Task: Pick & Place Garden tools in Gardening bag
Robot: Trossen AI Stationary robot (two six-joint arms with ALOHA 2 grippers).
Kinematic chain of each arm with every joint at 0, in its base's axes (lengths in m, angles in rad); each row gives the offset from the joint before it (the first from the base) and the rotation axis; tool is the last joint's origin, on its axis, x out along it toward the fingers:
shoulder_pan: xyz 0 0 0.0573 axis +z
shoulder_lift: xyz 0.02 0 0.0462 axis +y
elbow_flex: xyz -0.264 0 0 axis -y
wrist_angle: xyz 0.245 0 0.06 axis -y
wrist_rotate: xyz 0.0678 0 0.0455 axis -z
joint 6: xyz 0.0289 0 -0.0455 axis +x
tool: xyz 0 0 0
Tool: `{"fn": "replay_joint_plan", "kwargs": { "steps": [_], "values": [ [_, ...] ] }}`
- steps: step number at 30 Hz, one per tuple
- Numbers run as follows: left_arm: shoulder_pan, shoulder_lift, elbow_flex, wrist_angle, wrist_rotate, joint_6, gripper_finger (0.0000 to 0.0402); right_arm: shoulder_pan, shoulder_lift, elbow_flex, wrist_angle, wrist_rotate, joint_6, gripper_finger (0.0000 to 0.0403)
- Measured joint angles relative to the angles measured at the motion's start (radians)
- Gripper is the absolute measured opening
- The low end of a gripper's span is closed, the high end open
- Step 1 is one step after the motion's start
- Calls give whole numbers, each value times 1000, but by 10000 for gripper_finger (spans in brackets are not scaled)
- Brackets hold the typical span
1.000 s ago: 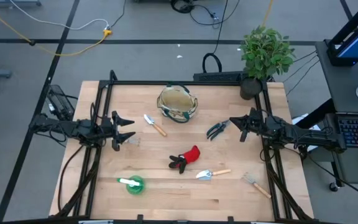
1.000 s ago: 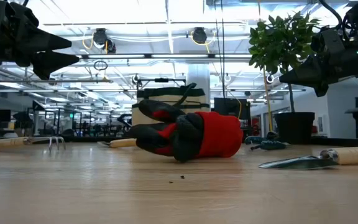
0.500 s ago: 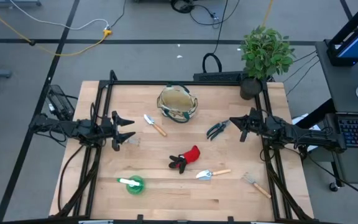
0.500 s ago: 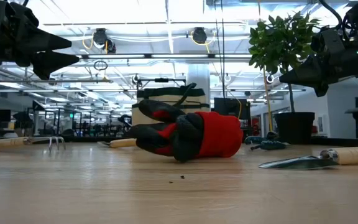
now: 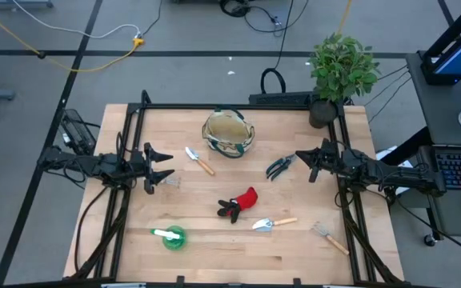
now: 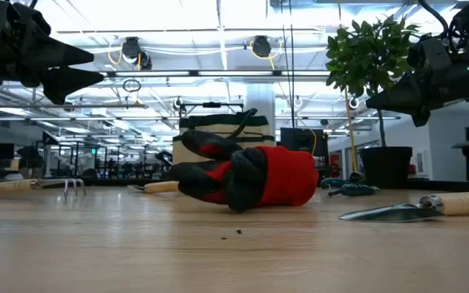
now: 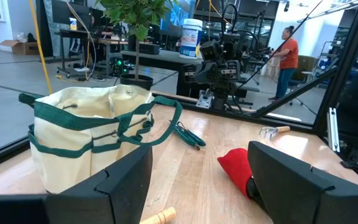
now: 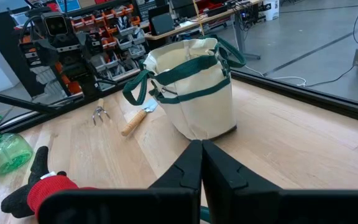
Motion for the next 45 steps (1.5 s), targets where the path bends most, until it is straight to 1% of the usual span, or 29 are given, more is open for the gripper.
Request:
{"fn": "replay_joint_plan", "kwargs": {
  "steps": [39, 45],
  "values": [
    [0, 0, 0, 0, 0, 0, 269, 0, 0, 0, 0, 0, 0, 0],
    [0, 0, 0, 0, 0, 0, 269, 0, 0, -3, 45, 1, 0, 0]
  ]
}}
